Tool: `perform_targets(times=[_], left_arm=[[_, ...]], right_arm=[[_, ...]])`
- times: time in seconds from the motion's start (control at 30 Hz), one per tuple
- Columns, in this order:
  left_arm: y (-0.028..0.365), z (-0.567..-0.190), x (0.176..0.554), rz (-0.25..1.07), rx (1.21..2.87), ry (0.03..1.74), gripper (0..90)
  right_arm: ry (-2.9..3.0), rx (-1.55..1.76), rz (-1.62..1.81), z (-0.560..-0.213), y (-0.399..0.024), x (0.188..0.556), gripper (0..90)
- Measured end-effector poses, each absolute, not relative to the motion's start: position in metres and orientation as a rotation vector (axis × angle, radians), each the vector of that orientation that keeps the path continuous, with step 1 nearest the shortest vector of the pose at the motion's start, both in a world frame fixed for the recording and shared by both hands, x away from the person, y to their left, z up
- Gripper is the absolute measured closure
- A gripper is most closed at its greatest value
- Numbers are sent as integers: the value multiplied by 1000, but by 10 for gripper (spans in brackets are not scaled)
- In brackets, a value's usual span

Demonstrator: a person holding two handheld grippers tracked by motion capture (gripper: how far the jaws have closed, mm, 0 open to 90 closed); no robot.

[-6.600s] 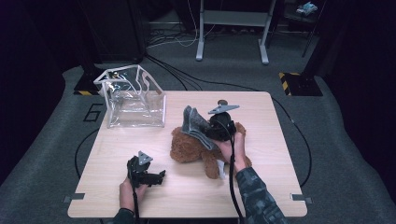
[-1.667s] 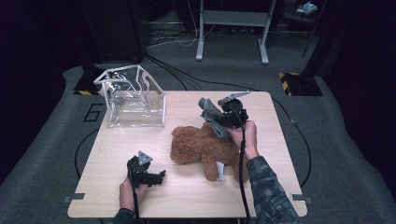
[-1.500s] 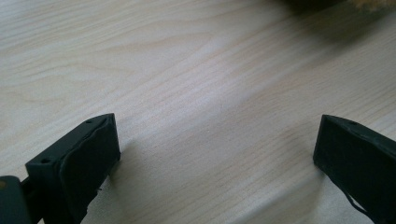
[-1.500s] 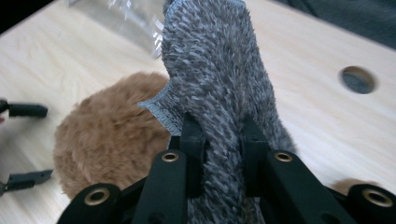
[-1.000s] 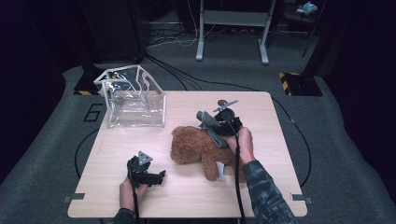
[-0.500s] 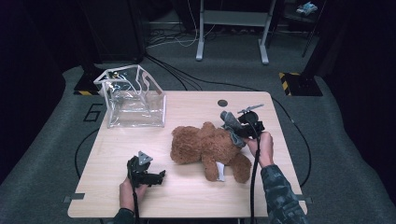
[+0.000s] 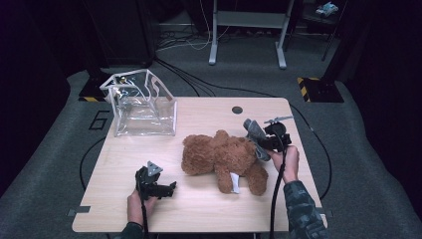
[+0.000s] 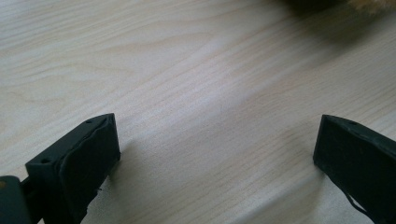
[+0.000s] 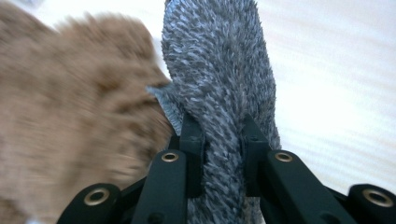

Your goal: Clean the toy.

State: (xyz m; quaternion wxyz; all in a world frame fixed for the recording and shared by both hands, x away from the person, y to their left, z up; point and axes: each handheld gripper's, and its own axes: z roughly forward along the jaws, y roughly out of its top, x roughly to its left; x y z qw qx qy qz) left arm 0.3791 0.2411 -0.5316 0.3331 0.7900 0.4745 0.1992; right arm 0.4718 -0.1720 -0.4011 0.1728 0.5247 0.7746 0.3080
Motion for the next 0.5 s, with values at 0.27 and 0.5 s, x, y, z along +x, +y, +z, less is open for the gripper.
perform_targets(times=[0.27,0.5], left_arm=[[242,-531,379,525,2069,1234,0],[242,-531,379,524,2080,1228,0]], right_arm=[[2220,1307,978,-366,-138,453,764],[2330,1176,997,-375,-88,445,763]])
